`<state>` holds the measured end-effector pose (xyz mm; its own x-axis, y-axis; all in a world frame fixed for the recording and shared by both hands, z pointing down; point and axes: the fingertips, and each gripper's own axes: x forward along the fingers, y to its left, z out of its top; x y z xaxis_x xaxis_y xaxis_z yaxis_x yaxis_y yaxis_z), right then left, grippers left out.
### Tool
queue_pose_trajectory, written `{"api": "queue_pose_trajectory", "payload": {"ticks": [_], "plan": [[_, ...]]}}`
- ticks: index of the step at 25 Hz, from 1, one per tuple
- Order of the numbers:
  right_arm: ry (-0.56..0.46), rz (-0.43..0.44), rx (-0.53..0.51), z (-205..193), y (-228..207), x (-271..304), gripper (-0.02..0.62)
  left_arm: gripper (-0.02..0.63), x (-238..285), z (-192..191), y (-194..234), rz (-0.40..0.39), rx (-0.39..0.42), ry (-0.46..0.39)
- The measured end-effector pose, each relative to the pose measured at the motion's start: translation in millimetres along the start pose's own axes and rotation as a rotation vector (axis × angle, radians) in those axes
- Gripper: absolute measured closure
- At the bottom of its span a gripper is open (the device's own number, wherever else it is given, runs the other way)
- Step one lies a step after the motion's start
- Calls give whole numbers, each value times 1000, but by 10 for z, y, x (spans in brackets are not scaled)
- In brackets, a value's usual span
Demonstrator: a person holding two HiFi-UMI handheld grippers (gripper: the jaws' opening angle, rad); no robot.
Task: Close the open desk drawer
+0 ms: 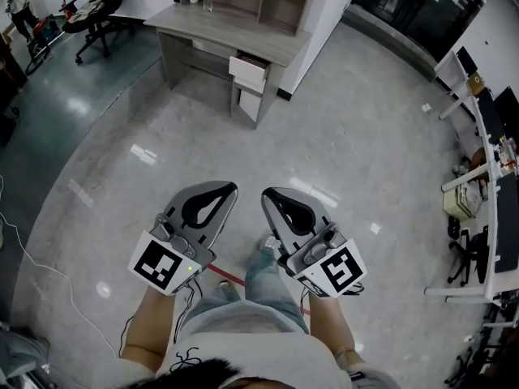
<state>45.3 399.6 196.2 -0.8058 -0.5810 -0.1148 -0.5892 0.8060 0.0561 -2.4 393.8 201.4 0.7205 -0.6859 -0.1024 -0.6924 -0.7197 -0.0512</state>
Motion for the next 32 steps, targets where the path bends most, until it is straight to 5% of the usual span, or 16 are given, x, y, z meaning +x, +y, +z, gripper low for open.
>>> {"api": "queue_pose_trajectory", "payload": {"ticks": [18,32], "plan": [[-4,162,-11,-21,-1847,585,586,595,1692,-59,791,144,17,-20],[3,193,14,-249,-2421,827,586,595,2246,-204,1128,170,40,-6]]}}
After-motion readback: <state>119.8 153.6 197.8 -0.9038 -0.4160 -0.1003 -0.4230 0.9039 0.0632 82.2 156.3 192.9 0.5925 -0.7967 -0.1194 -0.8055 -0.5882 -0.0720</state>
